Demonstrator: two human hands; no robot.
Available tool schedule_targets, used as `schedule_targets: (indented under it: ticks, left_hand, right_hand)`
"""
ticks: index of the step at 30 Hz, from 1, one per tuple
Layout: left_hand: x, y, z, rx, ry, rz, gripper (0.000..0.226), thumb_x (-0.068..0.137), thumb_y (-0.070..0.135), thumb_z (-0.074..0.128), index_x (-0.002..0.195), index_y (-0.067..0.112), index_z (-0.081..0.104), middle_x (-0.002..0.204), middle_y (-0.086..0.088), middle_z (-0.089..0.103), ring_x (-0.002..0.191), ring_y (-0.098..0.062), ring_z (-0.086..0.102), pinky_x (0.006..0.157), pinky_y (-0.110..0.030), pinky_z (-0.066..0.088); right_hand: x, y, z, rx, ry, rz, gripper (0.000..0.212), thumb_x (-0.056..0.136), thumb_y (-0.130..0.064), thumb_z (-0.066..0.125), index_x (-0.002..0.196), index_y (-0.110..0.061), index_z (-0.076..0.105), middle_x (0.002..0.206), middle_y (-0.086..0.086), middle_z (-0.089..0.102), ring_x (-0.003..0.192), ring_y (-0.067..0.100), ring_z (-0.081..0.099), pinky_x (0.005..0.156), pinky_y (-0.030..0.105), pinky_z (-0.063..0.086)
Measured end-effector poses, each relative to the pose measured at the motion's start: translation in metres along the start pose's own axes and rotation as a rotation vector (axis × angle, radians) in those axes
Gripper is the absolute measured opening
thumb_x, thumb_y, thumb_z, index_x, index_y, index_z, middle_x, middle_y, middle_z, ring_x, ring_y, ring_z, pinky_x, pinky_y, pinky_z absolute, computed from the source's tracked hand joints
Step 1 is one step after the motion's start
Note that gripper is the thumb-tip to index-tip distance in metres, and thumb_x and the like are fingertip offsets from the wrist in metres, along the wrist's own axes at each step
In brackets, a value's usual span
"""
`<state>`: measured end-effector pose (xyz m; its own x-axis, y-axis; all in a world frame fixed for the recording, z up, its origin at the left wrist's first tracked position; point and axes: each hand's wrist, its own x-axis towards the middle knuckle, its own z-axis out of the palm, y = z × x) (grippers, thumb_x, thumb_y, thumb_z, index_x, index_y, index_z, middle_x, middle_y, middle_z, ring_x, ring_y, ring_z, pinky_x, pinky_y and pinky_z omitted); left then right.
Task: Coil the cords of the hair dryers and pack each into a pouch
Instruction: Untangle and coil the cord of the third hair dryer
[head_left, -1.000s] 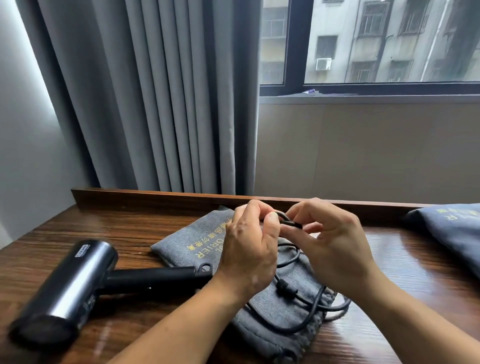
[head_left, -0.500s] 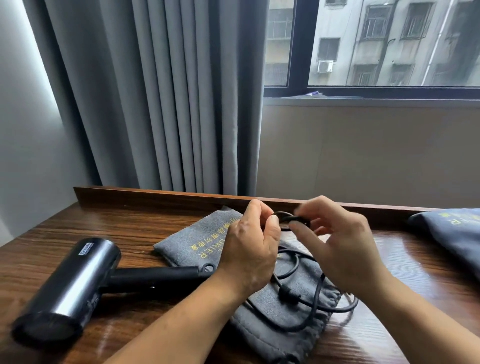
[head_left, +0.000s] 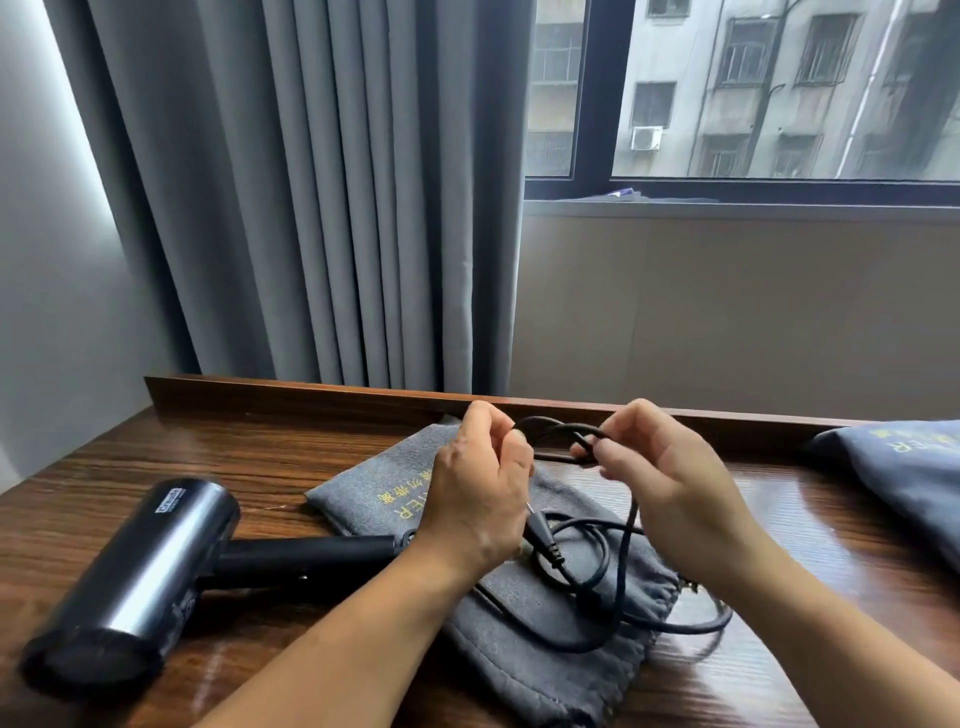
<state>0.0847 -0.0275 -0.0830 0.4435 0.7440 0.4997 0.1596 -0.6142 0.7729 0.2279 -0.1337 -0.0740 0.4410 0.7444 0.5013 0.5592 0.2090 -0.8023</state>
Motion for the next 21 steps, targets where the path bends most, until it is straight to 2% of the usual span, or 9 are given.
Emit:
schedule_targets:
  ticks: [3,6,8,10,12,14,16,19,21]
  left_hand:
    - [-0.004,0.0,0.0,0.052,-0.063,0.11,0.013,0.098,0.034,0.042,0.091,0.024,0.049,0.075,-0.001,0.07,0.073,-0.017,0.066,0.071,-0.04,0.05]
    - [-0.006,0.0,0.003,0.09,-0.084,0.147,0.015,0.103,0.026,0.043,0.088,0.027,0.046,0.071,0.002,0.072,0.066,-0.006,0.065,0.062,-0.02,0.048]
    - [-0.005,0.001,0.001,0.063,-0.065,0.12,0.017,0.104,0.021,0.041,0.088,0.025,0.046,0.067,0.002,0.071,0.061,-0.004,0.064,0.058,-0.016,0.046]
    - [-0.001,-0.002,-0.002,0.017,-0.047,0.047,0.019,0.105,0.021,0.039,0.088,0.022,0.047,0.067,0.0,0.071,0.063,-0.005,0.065,0.061,-0.017,0.048]
    - [0.001,-0.004,-0.004,-0.031,-0.071,-0.023,0.019,0.105,0.024,0.039,0.089,0.021,0.048,0.068,0.001,0.072,0.067,-0.004,0.065,0.067,-0.02,0.049]
    - [0.001,-0.005,-0.003,-0.072,-0.071,-0.04,0.018,0.105,0.024,0.041,0.089,0.023,0.048,0.066,0.001,0.068,0.066,-0.009,0.064,0.072,-0.033,0.055]
    - [0.001,-0.005,-0.003,-0.033,-0.031,0.019,0.017,0.105,0.025,0.042,0.089,0.023,0.048,0.069,-0.001,0.064,0.066,-0.012,0.062,0.069,-0.04,0.053]
    - [-0.001,-0.004,-0.003,0.053,-0.066,0.161,0.018,0.103,0.032,0.039,0.091,0.022,0.047,0.073,-0.008,0.064,0.067,-0.016,0.058,0.064,-0.037,0.044]
    - [-0.002,-0.003,-0.002,0.081,-0.095,0.204,0.017,0.098,0.034,0.037,0.091,0.022,0.047,0.07,-0.007,0.063,0.064,-0.016,0.057,0.061,-0.035,0.043]
  right_hand:
    - [-0.003,0.0,0.0,-0.564,0.044,-0.385,0.023,0.088,-0.043,0.066,0.109,-0.035,0.07,0.095,-0.016,0.071,0.086,0.007,0.068,0.074,0.032,0.057]
    - [-0.002,-0.004,0.002,-0.68,0.149,-0.48,0.02,0.09,-0.042,0.068,0.102,-0.028,0.078,0.089,-0.013,0.075,0.078,0.01,0.071,0.067,0.034,0.058]
    - [-0.002,-0.008,0.001,-0.556,0.219,-0.436,0.008,0.09,-0.031,0.074,0.094,-0.025,0.078,0.084,-0.013,0.076,0.073,0.006,0.071,0.068,0.029,0.056]
    - [-0.001,-0.01,-0.002,-0.175,0.247,-0.194,0.004,0.09,-0.018,0.075,0.088,-0.021,0.077,0.079,-0.009,0.076,0.072,0.008,0.071,0.071,0.023,0.054]
    - [0.002,-0.011,-0.006,0.213,0.206,0.079,0.009,0.094,-0.013,0.068,0.087,-0.017,0.072,0.08,0.0,0.077,0.078,0.012,0.073,0.073,0.025,0.052]
    - [0.005,-0.006,-0.01,0.297,0.138,0.203,0.01,0.099,-0.015,0.061,0.09,-0.016,0.066,0.082,0.004,0.077,0.082,0.016,0.073,0.077,0.033,0.051]
    - [0.004,-0.003,-0.014,0.061,0.036,0.099,0.006,0.092,-0.025,0.061,0.098,-0.024,0.063,0.08,-0.001,0.076,0.081,0.017,0.069,0.08,0.034,0.05]
    - [-0.001,-0.009,-0.013,-0.513,0.002,-0.287,0.035,0.083,-0.04,0.067,0.118,-0.036,0.066,0.074,-0.014,0.066,0.073,0.008,0.061,0.075,0.022,0.048]
    - [-0.001,-0.013,-0.005,-0.659,0.044,-0.449,0.028,0.086,-0.043,0.07,0.111,-0.032,0.075,0.078,-0.015,0.069,0.072,0.009,0.064,0.075,0.032,0.053]
